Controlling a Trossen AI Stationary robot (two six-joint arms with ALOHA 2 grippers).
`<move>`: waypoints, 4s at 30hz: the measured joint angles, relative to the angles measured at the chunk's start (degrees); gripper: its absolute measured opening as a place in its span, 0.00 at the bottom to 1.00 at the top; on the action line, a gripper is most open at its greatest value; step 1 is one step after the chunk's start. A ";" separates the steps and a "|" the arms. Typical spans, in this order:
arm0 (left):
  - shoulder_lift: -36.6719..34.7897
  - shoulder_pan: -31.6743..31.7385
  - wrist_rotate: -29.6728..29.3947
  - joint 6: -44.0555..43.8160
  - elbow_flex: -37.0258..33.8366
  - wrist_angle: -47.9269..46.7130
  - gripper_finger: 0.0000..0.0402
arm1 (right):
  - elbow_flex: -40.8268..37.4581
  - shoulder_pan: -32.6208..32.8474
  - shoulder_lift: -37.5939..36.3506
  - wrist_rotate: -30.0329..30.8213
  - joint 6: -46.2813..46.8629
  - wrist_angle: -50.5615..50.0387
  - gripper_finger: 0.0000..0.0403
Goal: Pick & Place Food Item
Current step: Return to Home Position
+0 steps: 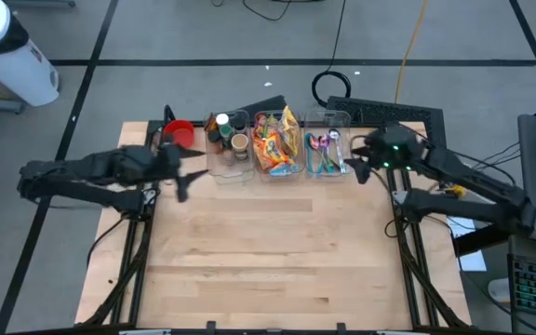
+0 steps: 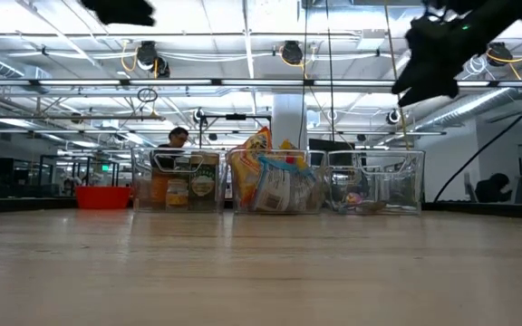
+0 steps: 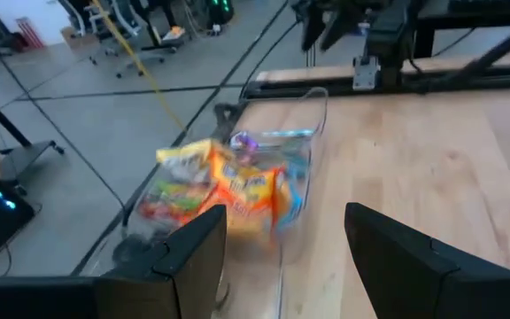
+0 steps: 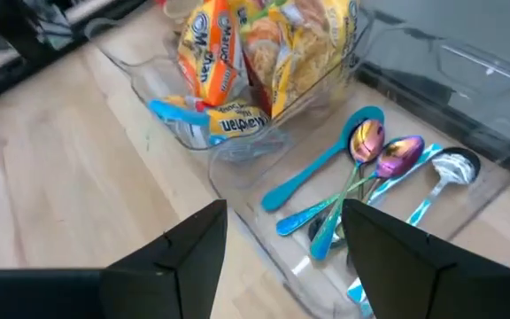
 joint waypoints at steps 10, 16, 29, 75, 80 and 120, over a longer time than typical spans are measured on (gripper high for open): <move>-17.02 -0.01 3.31 -5.84 -20.90 12.92 0.60 | -16.31 1.60 -16.14 -3.80 1.91 11.62 0.53; -21.00 0.04 4.98 -7.46 -30.25 20.38 0.60 | -24.46 6.31 -21.39 -7.72 2.16 24.32 0.54; -41.43 0.04 6.22 -10.26 -39.08 17.93 0.60 | -30.92 19.18 -33.54 2.11 -2.98 30.38 0.54; -42.11 -0.01 8.70 -12.79 -39.08 14.61 0.60 | -41.21 36.71 -36.43 2.99 -14.36 36.19 0.54; -42.09 0.00 8.70 -12.81 -39.08 14.63 0.60 | -41.23 36.71 -36.43 2.99 -13.42 36.25 0.54; -42.09 -0.02 8.68 -12.85 -39.08 14.63 0.60 | -41.32 36.71 -36.43 3.01 -13.41 36.32 0.55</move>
